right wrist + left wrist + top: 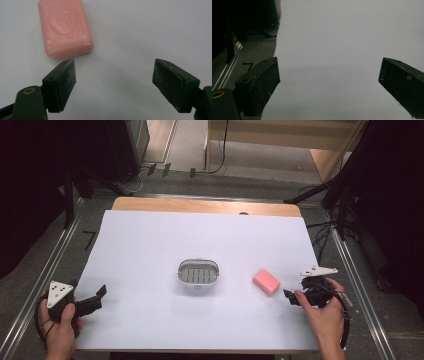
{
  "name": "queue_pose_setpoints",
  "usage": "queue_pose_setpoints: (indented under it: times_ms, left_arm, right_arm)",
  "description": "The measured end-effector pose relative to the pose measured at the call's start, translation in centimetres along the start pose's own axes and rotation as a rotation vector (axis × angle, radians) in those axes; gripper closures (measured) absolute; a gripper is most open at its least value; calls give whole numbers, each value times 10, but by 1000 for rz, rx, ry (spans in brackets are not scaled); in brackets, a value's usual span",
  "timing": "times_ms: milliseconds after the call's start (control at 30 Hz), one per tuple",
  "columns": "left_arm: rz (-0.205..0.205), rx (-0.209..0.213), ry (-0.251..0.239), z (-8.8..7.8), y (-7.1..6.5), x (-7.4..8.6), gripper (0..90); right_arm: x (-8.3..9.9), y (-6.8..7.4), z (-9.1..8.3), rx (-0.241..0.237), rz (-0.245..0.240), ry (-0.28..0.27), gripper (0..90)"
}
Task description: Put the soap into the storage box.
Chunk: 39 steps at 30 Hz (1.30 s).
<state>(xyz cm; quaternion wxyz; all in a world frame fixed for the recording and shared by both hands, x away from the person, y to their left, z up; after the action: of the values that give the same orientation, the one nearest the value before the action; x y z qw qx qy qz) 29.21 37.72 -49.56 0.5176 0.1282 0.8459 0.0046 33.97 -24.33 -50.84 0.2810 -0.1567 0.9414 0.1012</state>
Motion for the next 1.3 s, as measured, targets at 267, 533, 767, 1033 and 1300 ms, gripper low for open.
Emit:
queue_pose_setpoints:
  times_ms: [267, 533, 767, 1033, 1300]
  left_arm:
    - [-5, 0, -1, 0, 1, 0, 41]
    - [-10, -3, 2, 0, 1, 0, 41]
    - [-11, 0, 2, 0, 1, 0, 41]
    - [-16, 1, 0, 0, 2, 0, 41]
    - [-17, 3, 1, 0, 2, 0, 41]
  right_arm:
    - [-6, 13, 8, -30, -63, 122, 155]
    - [-12, 26, 15, -50, -111, 189, 137]
    - [-20, 35, 17, -60, -153, 218, 134]
    - [-28, 42, 27, -52, -173, 233, 132]
    - [-35, 52, 40, -65, -183, 238, 143]
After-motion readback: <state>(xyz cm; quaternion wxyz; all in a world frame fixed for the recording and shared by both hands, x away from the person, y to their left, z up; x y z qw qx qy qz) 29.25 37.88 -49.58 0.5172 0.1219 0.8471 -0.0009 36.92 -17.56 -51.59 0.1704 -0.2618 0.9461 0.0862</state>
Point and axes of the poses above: each handheld gripper's, and its own axes: z roughly forward along the jaws, x roughly out of its underside, y roughly to its left, the point moved 8 cm from there along z, roughly forward along the jaws, and after that the axes turned 10 degrees about z, right-handed, at the moved point
